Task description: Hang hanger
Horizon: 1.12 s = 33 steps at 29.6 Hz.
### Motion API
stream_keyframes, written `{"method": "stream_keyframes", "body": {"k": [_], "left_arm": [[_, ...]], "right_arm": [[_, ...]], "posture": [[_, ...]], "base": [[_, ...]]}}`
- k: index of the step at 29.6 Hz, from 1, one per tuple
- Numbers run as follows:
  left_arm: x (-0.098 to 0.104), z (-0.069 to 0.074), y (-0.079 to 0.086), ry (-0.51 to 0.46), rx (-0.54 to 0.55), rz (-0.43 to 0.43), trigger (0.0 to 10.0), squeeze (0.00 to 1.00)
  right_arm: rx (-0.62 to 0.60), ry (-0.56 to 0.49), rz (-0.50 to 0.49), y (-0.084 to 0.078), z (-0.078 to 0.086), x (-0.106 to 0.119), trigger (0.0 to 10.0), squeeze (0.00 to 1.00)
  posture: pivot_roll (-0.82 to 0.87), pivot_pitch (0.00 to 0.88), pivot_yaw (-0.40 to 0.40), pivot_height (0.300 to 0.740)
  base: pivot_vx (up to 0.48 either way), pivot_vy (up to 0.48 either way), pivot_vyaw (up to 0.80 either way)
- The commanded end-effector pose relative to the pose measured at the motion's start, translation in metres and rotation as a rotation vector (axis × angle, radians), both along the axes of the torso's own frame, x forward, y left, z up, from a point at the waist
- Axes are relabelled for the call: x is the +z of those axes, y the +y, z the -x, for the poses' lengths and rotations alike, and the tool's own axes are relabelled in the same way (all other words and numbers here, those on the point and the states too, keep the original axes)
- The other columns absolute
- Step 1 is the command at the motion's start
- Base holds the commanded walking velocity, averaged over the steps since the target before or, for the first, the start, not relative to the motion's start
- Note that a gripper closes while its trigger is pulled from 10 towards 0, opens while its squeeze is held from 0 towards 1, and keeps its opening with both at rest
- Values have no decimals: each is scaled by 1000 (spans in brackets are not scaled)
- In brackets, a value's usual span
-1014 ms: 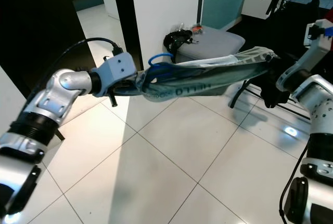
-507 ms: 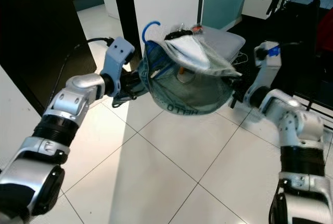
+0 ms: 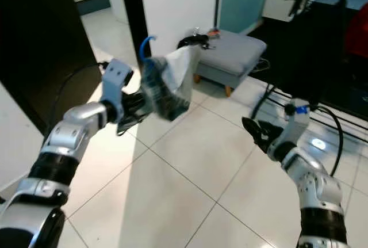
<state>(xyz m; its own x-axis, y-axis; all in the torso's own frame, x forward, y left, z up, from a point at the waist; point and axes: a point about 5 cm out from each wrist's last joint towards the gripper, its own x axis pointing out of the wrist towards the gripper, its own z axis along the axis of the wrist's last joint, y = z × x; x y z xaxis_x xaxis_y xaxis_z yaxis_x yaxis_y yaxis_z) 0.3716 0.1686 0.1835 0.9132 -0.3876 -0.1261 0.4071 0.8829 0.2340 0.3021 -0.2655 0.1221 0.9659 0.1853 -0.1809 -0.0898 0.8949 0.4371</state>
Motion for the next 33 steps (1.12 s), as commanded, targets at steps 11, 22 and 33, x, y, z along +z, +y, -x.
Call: {"method": "stream_keyframes", "body": {"k": [11,22,33], "left_arm": [[-136,70,37,239,105,-133,10000,0],[-165,93,49,293,221,-62,10000,0],[-154,84,52,232,211,-44,10000,0]], "right_arm": [[-39,295,71,23,65,-106,10000,20],[-63,344,200,22,98,-131,10000,0],[-85,324,154,23,101,-140,10000,0]], "posture": [[-27,105,-8,740],[-47,110,-3,740],[-44,109,6,740]], "base": [[0,0,-781],[436,0,-426],[480,0,-364]]}}
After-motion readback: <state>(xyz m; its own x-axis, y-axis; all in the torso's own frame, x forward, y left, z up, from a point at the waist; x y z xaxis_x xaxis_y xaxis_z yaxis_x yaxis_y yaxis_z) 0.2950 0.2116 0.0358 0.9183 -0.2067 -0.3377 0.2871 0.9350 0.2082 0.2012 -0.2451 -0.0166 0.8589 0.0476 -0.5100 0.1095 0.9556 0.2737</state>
